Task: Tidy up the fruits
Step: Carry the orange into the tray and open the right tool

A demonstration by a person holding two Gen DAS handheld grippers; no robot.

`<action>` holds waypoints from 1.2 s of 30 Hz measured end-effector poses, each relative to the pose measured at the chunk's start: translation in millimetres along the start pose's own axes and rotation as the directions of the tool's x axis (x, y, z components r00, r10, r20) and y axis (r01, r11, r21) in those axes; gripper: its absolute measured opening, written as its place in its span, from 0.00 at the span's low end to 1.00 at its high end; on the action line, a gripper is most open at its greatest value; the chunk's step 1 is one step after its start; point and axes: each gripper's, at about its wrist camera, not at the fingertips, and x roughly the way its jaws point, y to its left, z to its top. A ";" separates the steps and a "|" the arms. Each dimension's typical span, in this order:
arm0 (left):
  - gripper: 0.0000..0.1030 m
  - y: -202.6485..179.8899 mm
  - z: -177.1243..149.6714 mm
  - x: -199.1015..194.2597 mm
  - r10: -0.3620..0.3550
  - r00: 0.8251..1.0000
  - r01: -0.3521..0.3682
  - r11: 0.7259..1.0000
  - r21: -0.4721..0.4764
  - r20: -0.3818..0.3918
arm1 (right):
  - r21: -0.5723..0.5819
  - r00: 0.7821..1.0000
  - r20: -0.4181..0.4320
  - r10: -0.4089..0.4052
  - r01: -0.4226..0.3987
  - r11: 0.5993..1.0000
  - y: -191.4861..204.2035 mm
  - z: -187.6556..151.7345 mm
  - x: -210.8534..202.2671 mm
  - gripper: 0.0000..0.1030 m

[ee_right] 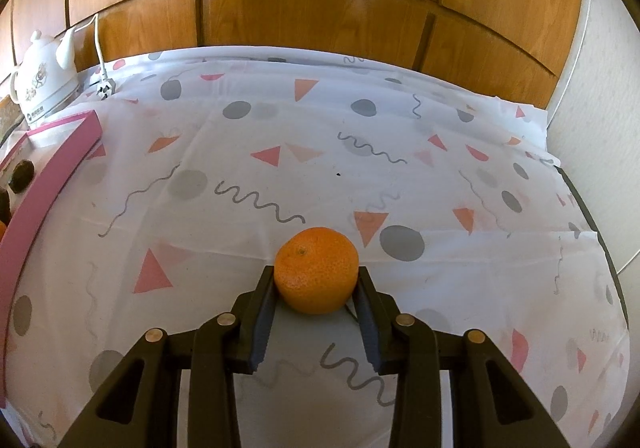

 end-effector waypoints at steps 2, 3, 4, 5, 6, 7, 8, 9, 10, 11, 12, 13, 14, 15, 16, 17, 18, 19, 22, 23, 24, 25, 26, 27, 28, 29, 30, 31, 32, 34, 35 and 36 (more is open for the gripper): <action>0.39 0.8 0.7 -1.6 -0.003 1.000 0.003 1.000 -0.002 0.006 | 0.010 0.999 -0.002 0.040 -0.040 0.999 3.4 2.4 -4.2 0.36; 0.42 1.3 0.7 -2.7 -0.005 1.000 0.005 1.000 -0.002 0.009 | 0.003 0.998 0.003 0.055 -0.055 0.998 7.8 3.6 -7.3 0.36; 0.44 1.7 0.6 -4.2 -0.004 1.000 0.004 1.000 0.001 0.014 | -0.006 0.997 0.009 0.082 -0.082 0.997 13.9 5.3 -11.8 0.36; 0.48 2.2 0.3 -5.3 -0.001 1.000 0.001 1.000 0.002 0.018 | -0.008 0.994 0.015 0.113 -0.113 0.994 19.5 7.0 -15.9 0.36; 0.48 3.4 0.4 -6.7 0.001 1.000 -0.001 1.000 0.000 0.022 | -0.009 0.988 0.017 0.156 -0.156 0.988 26.6 9.6 -21.0 0.36; 0.48 5.8 0.9 -8.9 -0.002 1.000 0.002 1.000 -0.003 0.027 | -0.014 0.980 0.018 0.196 -0.196 0.981 33.5 11.8 -25.3 0.36; 0.49 7.8 1.5 -10.6 -0.002 1.000 0.002 1.000 -0.006 0.031 | -0.033 0.968 0.024 0.250 -0.249 0.968 45.7 14.9 -32.7 0.36; 0.51 10.8 2.1 -12.3 0.003 0.999 -0.003 1.000 -0.010 0.035 | -0.055 0.957 0.028 0.288 -0.286 0.957 55.5 17.2 -38.5 0.36; 0.53 15.6 3.3 -15.1 0.015 0.999 -0.014 1.000 -0.020 0.043 | -0.092 0.934 0.027 0.357 -0.354 0.931 72.8 20.7 -47.8 0.36; 0.56 18.2 4.1 -17.0 0.020 0.999 -0.019 0.999 -0.026 0.048 | -0.118 0.914 0.020 0.405 -0.400 0.909 84.7 23.2 -53.3 0.36; 0.58 23.1 5.4 -20.8 0.033 0.998 -0.031 0.999 -0.033 0.062 | -0.149 0.896 0.014 0.444 -0.437 0.887 97.4 25.1 -59.2 0.36; 0.59 25.9 5.8 -23.2 0.048 0.996 -0.045 0.998 -0.038 0.071 | -0.188 0.883 0.012 0.469 -0.459 0.868 111.5 26.1 -66.2 0.36; 0.62 30.1 6.7 -26.3 0.065 0.995 -0.061 0.997 -0.045 0.082 | -0.229 0.871 0.009 0.491 -0.477 0.849 126.7 27.2 -72.4 0.37; 0.65 35.3 7.9 -29.4 0.078 0.993 -0.073 0.996 -0.057 0.091 | -0.256 0.856 -0.005 0.517 -0.501 0.827 140.0 27.3 -76.4 0.37; 0.66 38.8 8.0 -31.6 0.088 0.991 -0.082 0.994 -0.065 0.096 | -0.278 0.840 -0.022 0.543 -0.527 0.803 153.6 27.3 -79.5 0.37; 0.70 42.4 8.5 -33.3 0.099 0.990 -0.092 0.993 -0.072 0.099 | -0.300 0.832 -0.033 0.554 -0.537 0.788 164.4 26.1 -80.9 0.37; 0.73 45.7 8.8 -34.8 0.109 0.989 -0.101 0.992 -0.079 0.103 | -0.320 0.829 -0.042 0.558 -0.540 0.778 173.6 25.5 -81.4 0.37; 0.74 49.3 9.0 -36.5 0.119 0.987 -0.110 0.990 -0.088 0.106 | -0.338 0.826 -0.063 0.560 -0.546 0.767 184.3 24.4 -80.2 0.38; 0.79 55.1 9.2 -37.8 0.128 0.987 -0.117 0.988 -0.102 0.101 | -0.340 0.812 -0.102 0.575 -0.571 0.747 201.6 20.3 -77.6 0.41; 0.80 55.8 9.0 -38.4 0.126 0.987 -0.115 0.988 -0.106 0.101 | -0.341 0.811 -0.104 0.576 -0.573 0.745 203.3 20.2 -77.6 0.49; 0.84 56.0 8.4 -39.3 0.123 0.987 -0.112 0.988 -0.109 0.103 | -0.339 0.809 -0.099 0.579 -0.575 0.745 204.1 19.1 -79.3 0.53; 0.86 55.5 8.2 -39.6 0.127 0.987 -0.115 0.987 -0.110 0.104 | -0.335 0.807 -0.084 0.584 -0.575 0.747 204.8 18.0 -83.4 0.59; 0.88 54.5 8.1 -40.2 0.128 0.986 -0.117 0.987 -0.108 0.105 | -0.332 0.808 -0.071 0.584 -0.571 0.750 203.7 17.8 -86.4 0.61; 0.89 52.9 8.0 -41.2 0.127 0.986 -0.116 0.988 -0.104 0.109 | -0.329 0.814 -0.060 0.578 -0.563 0.758 204.4 17.6 -87.6 0.61; 0.90 51.5 8.4 -42.1 0.127 0.986 -0.115 0.988 -0.101 0.111 | -0.321 0.820 -0.043 0.571 -0.552 0.769 202.1 17.7 -89.8 0.61; 0.95 50.0 8.5 -42.7 0.128 0.985 -0.117 0.988 -0.099 0.112 | -0.307 0.826 -0.021 0.563 -0.541 0.783 196.6 17.6 -93.3 0.61; 1.00 48.4 8.5 -43.3 0.130 0.985 -0.119 0.988 -0.097 0.112 | -0.292 0.833 -0.002 0.553 -0.530 0.797 192.5 17.6 -96.0 0.61; 1.00 46.5 8.5 -44.2 0.129 0.985 -0.118 0.989 -0.093 0.115 | -0.279 0.841 0.012 0.541 -0.516 0.809 190.6 18.1 -97.4 0.61; 1.00 44.8 8.2 -45.2 0.127 0.985 -0.117 0.989 -0.091 0.117 | -0.264 0.853 0.031 0.521 -0.496 0.827 187.2 18.2 -99.7 0.61; 1.00 41.2 7.2 -47.2 0.117 0.986 -0.107 0.991 -0.086 0.119 | -0.249 0.867 0.059 0.494 -0.467 0.849 182.3 17.1 -103.6 0.61; 1.00 39.7 6.9 -47.8 0.116 0.986 -0.106 0.991 -0.083 0.119 | -0.245 0.876 0.072 0.476 -0.447 0.860 180.0 16.4 -105.7 0.61; 1.00 37.5 6.4 -48.6 0.117 0.986 -0.108 0.991 -0.080 0.119 | -0.241 0.881 0.080 0.466 -0.437 0.867 178.2 16.1 -106.9 0.61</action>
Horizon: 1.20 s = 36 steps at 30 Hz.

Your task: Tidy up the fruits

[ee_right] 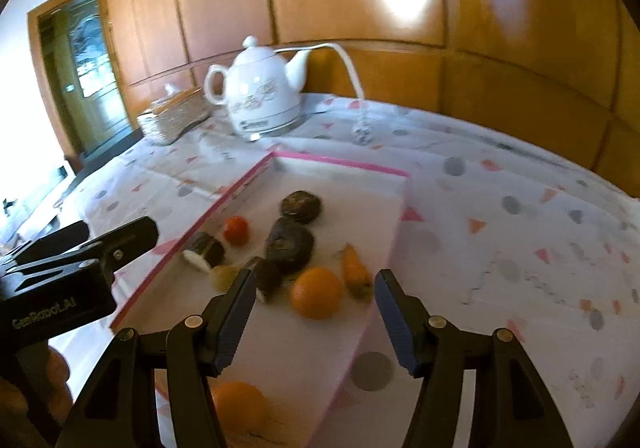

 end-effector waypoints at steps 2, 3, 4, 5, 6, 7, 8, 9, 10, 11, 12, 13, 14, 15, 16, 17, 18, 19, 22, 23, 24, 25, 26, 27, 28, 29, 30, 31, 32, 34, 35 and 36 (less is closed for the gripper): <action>1.00 -2.7 -0.4 -2.3 -0.005 1.000 0.005 1.000 0.006 0.004 | 0.006 1.000 0.003 -0.015 0.015 1.000 -1.7 -0.8 -2.5 0.61; 1.00 -4.4 -0.7 -4.2 -0.008 1.000 0.008 1.000 0.012 0.008 | 0.006 1.000 0.005 -0.021 0.021 1.000 -2.1 -1.4 -3.4 0.61; 1.00 -5.4 -1.2 -6.3 -0.009 1.000 0.009 1.000 0.014 0.012 | 0.007 1.000 0.006 -0.022 0.022 1.000 -2.3 -2.4 -4.2 0.61; 1.00 -6.2 -1.2 -7.7 -0.012 1.000 0.011 1.000 0.017 0.016 | 0.010 1.000 0.005 -0.023 0.023 1.000 -2.5 -3.3 -4.7 0.61; 1.00 -7.3 -1.4 -9.8 -0.016 1.000 0.016 1.000 0.022 0.021 | 0.012 1.000 0.006 -0.026 0.026 1.000 -2.4 -3.8 -4.9 0.61; 1.00 -7.9 -1.6 -10.9 -0.016 1.000 0.016 1.000 0.024 0.023 | 0.013 1.000 0.008 -0.029 0.029 1.000 -2.6 -4.2 -5.7 0.61; 1.00 -8.5 -1.9 -12.2 -0.016 1.000 0.016 1.000 0.024 0.026 | 0.013 1.000 0.009 -0.028 0.028 1.000 -2.4 -4.7 -6.4 0.61; 1.00 -8.7 -2.1 -13.5 -0.020 0.999 0.020 1.000 0.023 0.028 | 0.012 1.000 0.010 -0.028 0.028 1.000 -2.2 -5.1 -7.2 0.61; 1.00 -8.4 -1.7 -13.8 -0.024 0.999 0.023 0.999 0.023 0.029 | 0.011 0.999 0.013 -0.030 0.030 0.999 -2.1 -5.3 -8.0 0.61; 1.00 -8.1 -1.5 -14.4 -0.026 0.999 0.025 0.999 0.023 0.030 | 0.010 0.999 0.014 -0.030 0.030 0.999 -1.6 -5.7 -8.2 0.61; 1.00 -8.3 -1.6 -15.1 -0.025 0.999 0.025 0.999 0.024 0.031 | 0.009 0.999 0.017 -0.030 0.030 1.000 -1.1 -6.0 -8.8 0.61; 1.00 -8.4 -1.7 -15.9 -0.026 0.999 0.025 0.999 0.024 0.032 | 0.006 0.999 0.018 -0.030 0.030 1.000 -0.6 -6.2 -9.2 0.61; 1.00 -8.7 -1.7 -16.6 -0.027 0.999 0.026 0.999 0.025 0.034 | 0.004 0.999 0.018 -0.031 0.031 1.000 0.0 -6.6 -9.5 0.61; 1.00 -9.0 -1.7 -17.0 -0.026 0.999 0.025 0.999 0.027 0.036 | 0.002 0.999 0.018 -0.031 0.031 1.000 0.5 -6.9 -9.5 0.61; 1.00 -9.5 -2.0 -18.0 -0.022 0.999 0.021 0.999 0.031 0.039 | 0.003 0.999 0.017 -0.031 0.031 1.000 1.1 -7.1 -9.4 0.61; 1.00 -9.9 -2.2 -19.2 -0.020 0.999 0.018 0.999 0.034 0.043 | 0.003 0.999 0.017 -0.029 0.028 1.000 0.9 -7.2 -9.9 0.61; 1.00 -10.1 -2.3 -20.3 -0.020 0.999 0.018 0.999 0.036 0.046 | 0.002 0.999 0.019 -0.028 0.028 1.000 1.4 -7.4 -10.6 0.61; 1.00 -10.4 -2.5 -20.9 -0.020 0.999 0.018 0.999 0.036 0.047 | -0.003 0.999 0.020 -0.028 0.028 1.000 2.2 -7.6 -11.0 0.61; 1.00 -10.0 -2.5 -22.5 -0.019 0.999 0.017 0.999 0.037 0.051 | -0.005 0.999 0.021 -0.026 0.026 1.000 3.2 -8.0 -11.8 0.61; 1.00 -9.7 -2.4 -22.8 -0.018 0.998 0.016 0.999 0.036 0.052 | -0.006 0.999 0.021 -0.027 0.027 1.000 3.8 -8.1 -12.0 0.61; 1.00 -9.2 -2.2 -23.3 -0.019 0.998 0.018 0.999 0.034 0.054 | -0.008 0.999 0.022 -0.028 0.028 1.000 3.9 -8.2 -12.1 0.61; 1.00 -9.2 -2.0 -24.1 -0.021 0.998 0.019 0.999 0.032 0.055 | -0.008 0.999 0.022 -0.028 0.028 1.000 3.9 -8.3 -12.3 0.61; 1.00 -9.0 -1.8 -24.6 -0.020 0.998 0.019 0.999 0.031 0.057 | -0.007 0.999 0.022 -0.026 0.026 1.000 4.0 -8.3 -12.4 0.61; 1.00 -8.9 -1.5 -25.2 -0.020 0.998 0.018 0.999 0.031 0.060 | -0.008 0.999 0.023 -0.025 0.026 1.000 4.1 -8.3 -12.5 0.61; 1.00 -8.6 -1.9 -26.2 -0.021 0.998 0.019 0.999 0.030 0.061 | -0.011 0.999 0.025 -0.027 0.027 1.000 4.8 -8.4 -12.8 0.61; 1.00 -8.4 -1.5 -26.6 -0.022 0.998 0.020 0.999 0.030 0.062 | -0.013 0.999 0.026 -0.026 0.027 1.000 4.9 -8.2 -13.0 0.61; 1.00 -8.4 -1.6 -27.3 -0.023 0.998 0.021 0.999 0.031 0.067 | -0.013 0.999 0.026 -0.026 0.026 1.000 5.0 -8.3 -13.0 0.61; 1.00 -8.2 -1.6 -27.5 -0.022 0.997 0.020 0.999 0.032 0.070 | -0.014 0.999 0.025 -0.025 0.025 1.000 5.4 -8.6 -12.9 0.61; 1.00 -8.0 -1.7 -27.9 -0.023 0.997 0.021 0.999 0.032 0.073 | -0.014 0.999 0.024 -0.025 0.025 1.000 5.1 -8.6 -12.4 0.61; 0.99 -7.3 -1.7 -28.7 -0.035 0.996 0.032 0.999 0.030 0.078 | -0.014 1.000 0.020 -0.023 0.024 1.000 5.2 -9.5 -11.7 0.61; 0.99 -7.5 -1.6 -29.5 -0.040 0.996 0.038 0.999 0.030 0.080 | -0.014 1.000 0.020 -0.022 0.023 1.000 5.2 -9.7 -11.8 0.61; 0.97 -7.9 -1.5 -30.6 -0.042 0.995 0.039 0.999 0.034 0.087 | -0.015 1.000 0.020 -0.023 0.023 1.000 5.3 -10.2 -11.7 0.61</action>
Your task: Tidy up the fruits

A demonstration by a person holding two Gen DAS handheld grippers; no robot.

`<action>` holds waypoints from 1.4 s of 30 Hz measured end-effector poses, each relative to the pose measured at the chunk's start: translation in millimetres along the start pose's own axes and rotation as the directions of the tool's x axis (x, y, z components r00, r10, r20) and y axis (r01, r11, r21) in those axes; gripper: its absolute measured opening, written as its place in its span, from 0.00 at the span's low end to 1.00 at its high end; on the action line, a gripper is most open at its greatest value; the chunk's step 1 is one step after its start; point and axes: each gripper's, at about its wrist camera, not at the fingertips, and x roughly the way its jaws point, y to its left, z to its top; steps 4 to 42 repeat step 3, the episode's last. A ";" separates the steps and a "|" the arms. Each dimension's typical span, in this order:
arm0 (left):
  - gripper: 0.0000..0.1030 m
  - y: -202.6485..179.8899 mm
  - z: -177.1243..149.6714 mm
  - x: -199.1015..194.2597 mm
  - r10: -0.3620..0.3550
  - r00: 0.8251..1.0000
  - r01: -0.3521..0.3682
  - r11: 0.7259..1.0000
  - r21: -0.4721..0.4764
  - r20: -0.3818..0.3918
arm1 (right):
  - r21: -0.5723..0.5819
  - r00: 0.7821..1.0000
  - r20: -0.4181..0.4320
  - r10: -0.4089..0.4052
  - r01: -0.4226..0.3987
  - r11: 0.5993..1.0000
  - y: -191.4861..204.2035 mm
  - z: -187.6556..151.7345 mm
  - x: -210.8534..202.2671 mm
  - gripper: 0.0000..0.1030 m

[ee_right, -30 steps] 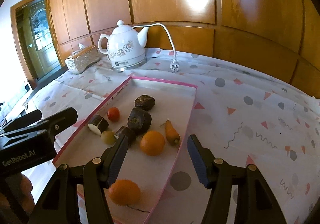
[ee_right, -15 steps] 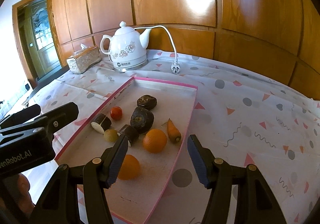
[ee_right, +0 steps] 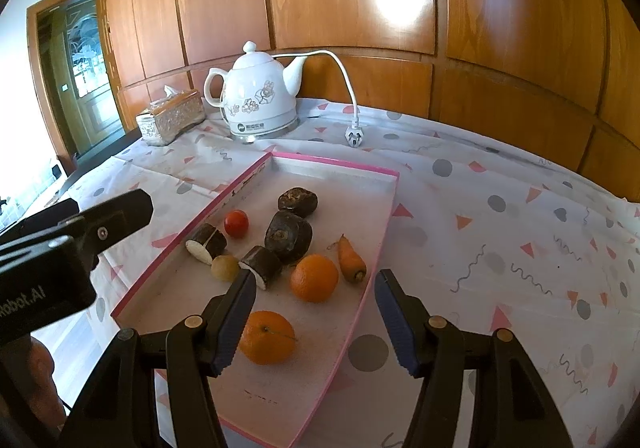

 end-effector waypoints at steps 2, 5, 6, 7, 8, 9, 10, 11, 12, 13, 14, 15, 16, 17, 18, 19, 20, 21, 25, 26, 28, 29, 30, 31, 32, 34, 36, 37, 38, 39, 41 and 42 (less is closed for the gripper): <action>0.96 -1.8 0.9 -0.8 -0.002 1.000 0.001 1.000 0.012 0.007 | -0.002 1.000 0.000 0.002 -0.002 1.000 -0.4 -0.5 -0.4 0.61; 0.97 -2.8 1.1 -0.8 -0.001 1.000 0.001 1.000 0.015 0.008 | -0.001 1.000 0.002 0.003 -0.003 1.000 -0.7 -0.5 -0.5 0.61; 0.97 -2.8 1.1 -0.8 -0.001 1.000 0.001 1.000 0.015 0.008 | -0.001 1.000 0.002 0.003 -0.003 1.000 -0.7 -0.5 -0.5 0.61; 0.97 -2.8 1.1 -0.8 -0.001 1.000 0.001 1.000 0.015 0.008 | -0.001 1.000 0.002 0.003 -0.003 1.000 -0.7 -0.5 -0.5 0.61; 0.97 -2.8 1.1 -0.8 -0.001 1.000 0.001 1.000 0.015 0.008 | -0.001 1.000 0.002 0.003 -0.003 1.000 -0.7 -0.5 -0.5 0.61; 0.97 -2.8 1.1 -0.8 -0.001 1.000 0.001 1.000 0.015 0.008 | -0.001 1.000 0.002 0.003 -0.003 1.000 -0.7 -0.5 -0.5 0.61; 0.97 -2.8 1.1 -0.8 -0.001 1.000 0.001 1.000 0.015 0.008 | -0.001 1.000 0.002 0.003 -0.003 1.000 -0.7 -0.5 -0.5 0.61; 0.97 -2.8 1.1 -0.8 -0.001 1.000 0.001 1.000 0.015 0.008 | -0.001 1.000 0.002 0.003 -0.003 1.000 -0.7 -0.5 -0.5 0.61; 0.97 -2.8 1.1 -0.8 -0.001 1.000 0.001 1.000 0.015 0.008 | -0.001 1.000 0.002 0.003 -0.003 1.000 -0.7 -0.5 -0.5 0.61; 0.97 -2.8 1.1 -0.8 -0.001 1.000 0.001 1.000 0.015 0.008 | -0.001 1.000 0.002 0.003 -0.003 1.000 -0.7 -0.5 -0.5 0.61; 0.97 -2.8 1.1 -0.8 -0.001 1.000 0.001 1.000 0.015 0.008 | -0.001 1.000 0.002 0.003 -0.003 1.000 -0.7 -0.5 -0.5 0.61; 0.97 -2.8 1.1 -0.8 -0.001 1.000 0.001 1.000 0.015 0.008 | -0.001 1.000 0.002 0.003 -0.003 1.000 -0.7 -0.5 -0.5 0.61; 0.97 -2.8 1.1 -0.8 -0.001 1.000 0.001 1.000 0.015 0.008 | -0.001 1.000 0.002 0.003 -0.003 1.000 -0.7 -0.5 -0.5 0.61; 0.97 -2.8 1.1 -0.8 -0.001 1.000 0.001 1.000 0.015 0.008 | -0.001 1.000 0.002 0.003 -0.003 1.000 -0.7 -0.5 -0.5 0.61; 0.97 -2.8 1.1 -0.8 -0.001 1.000 0.001 1.000 0.015 0.008 | -0.001 1.000 0.002 0.003 -0.003 1.000 -0.7 -0.5 -0.5 0.61; 0.97 -2.8 1.1 -0.8 -0.001 1.000 0.001 1.000 0.015 0.008 | -0.001 1.000 0.002 0.003 -0.003 1.000 -0.7 -0.5 -0.5 0.61; 0.97 -2.8 1.1 -0.8 -0.001 1.000 0.001 1.000 0.015 0.008 | -0.001 1.000 0.002 0.003 -0.003 1.000 -0.7 -0.5 -0.5 0.61; 0.97 -2.8 1.1 -0.8 -0.001 1.000 0.001 1.000 0.015 0.008 | -0.001 1.000 0.002 0.003 -0.003 1.000 -0.7 -0.5 -0.5 0.61; 0.97 -2.8 1.1 -0.8 -0.001 1.000 0.001 1.000 0.015 0.008 | -0.001 1.000 0.002 0.003 -0.003 1.000 -0.7 -0.5 -0.5 0.61; 0.97 -2.8 1.1 -0.8 -0.001 1.000 0.001 1.000 0.015 0.008 | -0.001 1.000 0.002 0.003 -0.003 1.000 -0.7 -0.5 -0.5 0.61; 0.97 -2.8 1.1 -0.8 -0.001 1.000 0.001 1.000 0.015 0.008 | -0.001 1.000 0.002 0.003 -0.003 1.000 -0.7 -0.5 -0.5 0.61; 0.97 -2.8 1.1 -0.8 -0.001 1.000 0.001 1.000 0.015 0.008 | -0.001 1.000 0.002 0.003 -0.003 1.000 -0.7 -0.5 -0.5 0.61; 0.97 -2.8 1.1 -0.8 -0.001 1.000 0.001 1.000 0.015 0.008 | -0.001 1.000 0.002 0.003 -0.003 1.000 -0.7 -0.5 -0.5 0.61; 0.97 -2.8 1.1 -0.8 -0.001 1.000 0.001 1.000 0.015 0.008 | -0.001 1.000 0.002 0.003 -0.003 1.000 -0.7 -0.5 -0.5 0.61; 0.97 -2.8 1.1 -0.8 -0.001 1.000 0.001 1.000 0.015 0.008 | -0.001 1.000 0.002 0.003 -0.003 1.000 -0.7 -0.5 -0.5 0.61; 0.97 -2.8 1.1 -0.8 -0.001 1.000 0.001 1.000 0.015 0.008 | -0.001 1.000 0.002 0.003 -0.003 1.000 -0.7 -0.5 -0.5 0.61; 0.97 -2.8 1.1 -0.8 -0.001 1.000 0.001 1.000 0.015 0.008 | -0.001 1.000 0.002 0.003 -0.003 1.000 -0.7 -0.5 -0.5 0.61; 0.97 -2.8 1.1 -0.8 -0.001 1.000 0.001 1.000 0.015 0.008 | -0.001 1.000 0.002 0.003 -0.003 1.000 -0.7 -0.5 -0.5 0.61; 0.97 -2.8 1.1 -0.8 -0.001 1.000 0.001 1.000 0.015 0.008 | -0.001 1.000 0.002 0.003 -0.003 1.000 -0.7 -0.5 -0.5 0.61; 0.97 -2.8 1.1 -0.8 -0.001 1.000 0.001 1.000 0.015 0.008 | -0.001 1.000 0.002 0.003 -0.003 1.000 -0.7 -0.5 -0.5 0.61; 0.97 -2.8 1.1 -0.8 -0.001 1.000 0.001 1.000 0.015 0.008 | -0.001 1.000 0.002 0.003 -0.003 1.000 -0.7 -0.5 -0.5 0.61; 0.97 -2.8 1.1 -0.8 -0.001 1.000 0.001 1.000 0.015 0.008 | -0.001 1.000 0.002 0.003 -0.003 1.000 -0.7 -0.5 -0.5 0.61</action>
